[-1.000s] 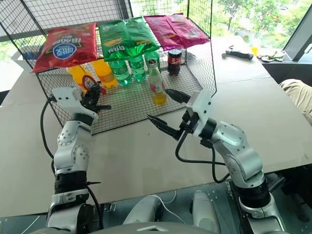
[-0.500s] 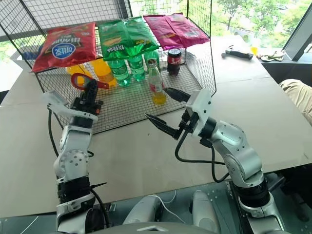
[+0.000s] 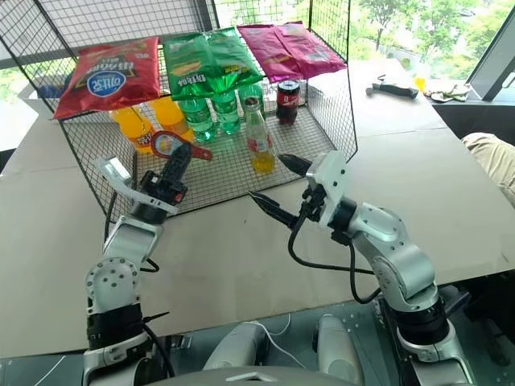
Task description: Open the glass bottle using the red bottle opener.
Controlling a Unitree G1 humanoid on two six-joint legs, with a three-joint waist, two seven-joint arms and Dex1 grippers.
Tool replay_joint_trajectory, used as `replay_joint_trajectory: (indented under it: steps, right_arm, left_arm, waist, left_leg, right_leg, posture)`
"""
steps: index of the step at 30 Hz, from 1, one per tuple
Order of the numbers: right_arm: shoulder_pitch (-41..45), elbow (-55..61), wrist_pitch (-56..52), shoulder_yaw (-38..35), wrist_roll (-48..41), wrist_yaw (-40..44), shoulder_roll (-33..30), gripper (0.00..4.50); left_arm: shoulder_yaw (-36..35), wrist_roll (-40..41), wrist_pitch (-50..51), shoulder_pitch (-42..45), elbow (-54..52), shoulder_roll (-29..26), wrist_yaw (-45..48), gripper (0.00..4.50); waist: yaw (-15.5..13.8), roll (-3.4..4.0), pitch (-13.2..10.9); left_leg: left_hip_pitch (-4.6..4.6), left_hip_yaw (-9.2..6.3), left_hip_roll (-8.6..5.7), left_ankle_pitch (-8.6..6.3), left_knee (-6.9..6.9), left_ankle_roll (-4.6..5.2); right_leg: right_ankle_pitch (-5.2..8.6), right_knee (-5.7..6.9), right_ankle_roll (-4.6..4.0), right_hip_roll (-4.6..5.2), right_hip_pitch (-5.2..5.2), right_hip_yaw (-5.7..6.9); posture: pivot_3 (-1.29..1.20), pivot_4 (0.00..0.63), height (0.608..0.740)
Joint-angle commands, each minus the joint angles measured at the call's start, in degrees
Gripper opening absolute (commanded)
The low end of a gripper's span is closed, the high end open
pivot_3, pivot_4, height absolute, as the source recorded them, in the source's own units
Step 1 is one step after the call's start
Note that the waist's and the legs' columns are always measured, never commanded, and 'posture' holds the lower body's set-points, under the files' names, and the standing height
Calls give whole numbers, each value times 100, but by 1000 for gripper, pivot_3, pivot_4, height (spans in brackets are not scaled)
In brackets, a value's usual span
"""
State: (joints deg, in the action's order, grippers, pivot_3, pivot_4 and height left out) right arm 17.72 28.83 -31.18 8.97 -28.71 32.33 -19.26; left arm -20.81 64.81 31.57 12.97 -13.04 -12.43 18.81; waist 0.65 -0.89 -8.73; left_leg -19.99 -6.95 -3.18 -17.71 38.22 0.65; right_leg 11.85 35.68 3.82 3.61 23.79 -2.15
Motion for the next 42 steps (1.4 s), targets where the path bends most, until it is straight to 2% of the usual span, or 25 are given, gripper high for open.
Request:
replay_joint_trajectory:
  steps: [1, 6, 8, 10, 12, 19, 28, 29, 30, 33, 36, 38, 42]
  right_arm:
    - [31, 349, -1170, -254, -699, -240, -174, 4500]
    - [-174, 656, -2654, -470, -2008, -227, -503, 4500]
    - [-312, 772, -3242, -559, -2863, -131, -676, 4500]
    - [-393, 867, -3633, -598, -3674, -65, -851, 4500]
    - [-388, 811, -3775, -647, -4121, -263, -861, 4500]
    - [-148, 383, -3783, -580, -4788, -855, -628, 4500]
    - [19, 109, -3801, -310, -5113, -1012, -486, 4500]
    - [53, 79, -3800, -285, -5157, -1023, -467, 3967]
    - [78, 55, -3797, -267, -5190, -1029, -452, 3658]
    - [119, -3, -3797, -248, -5293, -1042, -460, 2340]
    - [164, -53, -3818, -238, -5365, -1037, -493, 857]
    - [217, -90, -3844, -237, -5418, -1031, -519, 91]
    - [275, -131, -3865, -253, -5610, -1040, -575, 91]
  left_arm:
    - [243, 458, 688, -195, -349, -341, 270, 102]
    - [497, 1141, 1614, -583, -609, -869, 706, 102]
    - [638, 1289, 1892, -712, -745, -1102, 974, 102]
    - [745, 1426, 2089, -797, -838, -1279, 1181, 102]
    - [815, 1561, 2222, -845, -899, -1390, 1330, 102]
    - [1131, 1738, 2544, -860, -986, -1544, 1548, 102]
    - [1323, 1723, 2596, -896, -1031, -1543, 1627, 102]
    - [1325, 1714, 2589, -904, -1027, -1546, 1632, 0]
    - [1332, 1706, 2585, -915, -1029, -1550, 1637, 0]
    - [1364, 1673, 2571, -947, -1054, -1538, 1643, 0]
    - [1386, 1619, 2541, -972, -1061, -1516, 1651, 0]
    - [1407, 1597, 2521, -995, -1055, -1504, 1652, 0]
    - [1458, 1582, 2518, -1023, -1056, -1538, 1719, 0]
  waist:
    - [4, 2, -1]
    - [8, 3, -2]
    - [3, 4, -3]
    - [2, 8, -6]
    - [8, 8, -6]
    - [10, 8, -6]
    - [10, 9, -6]
    - [9, 9, -6]
    - [10, 9, -6]
    - [10, 9, -6]
    - [9, 9, -7]
    - [11, 9, -7]
    - [11, 10, -7]
  left_leg:
    - [0, 0, 0, 0, 0, 0]
    - [0, 0, 1, -1, -11, 2]
    - [0, -1, 2, -2, -14, 3]
    - [-1, 0, 3, -3, -14, 6]
    - [0, 3, 2, -12, -13, 22]
    - [2, 3, 5, -11, -13, 20]
    - [0, 4, 5, -2, -15, 5]
    - [0, 4, 5, -2, -15, 5]
    - [0, 4, 5, -2, -15, 5]
    - [0, 4, 5, -3, -15, 5]
    - [0, 4, 5, -3, -15, 5]
    - [0, 5, 5, -3, -15, 5]
    - [0, 4, 6, -3, -15, 6]
  right_leg:
    - [0, 0, 0, 0, 0, 0]
    - [1, -10, -2, 1, 2, -2]
    - [2, -14, -2, 1, 1, -1]
    - [2, -16, -2, 3, 0, -1]
    - [2, -15, -1, 4, -1, -2]
    - [2, -12, 0, 0, -2, 0]
    - [2, -18, -1, 1, 0, -2]
    - [2, -18, -1, 1, 0, -2]
    - [2, -18, -1, 2, 0, -2]
    - [2, -18, 0, 1, 0, -2]
    - [2, -18, -1, 1, 0, -2]
    - [2, -18, -1, 1, 0, -2]
    - [2, -19, -1, 1, 0, -2]
  posture:
    - [0, 150, 740]
    - [0, 150, 740]
    - [0, 150, 740]
    - [0, 150, 740]
    - [0, 150, 740]
    - [0, 150, 740]
    - [0, 150, 740]
    - [0, 150, 740]
    - [0, 150, 740]
    - [0, 150, 740]
    - [0, 150, 740]
    - [0, 150, 740]
    - [0, 150, 740]
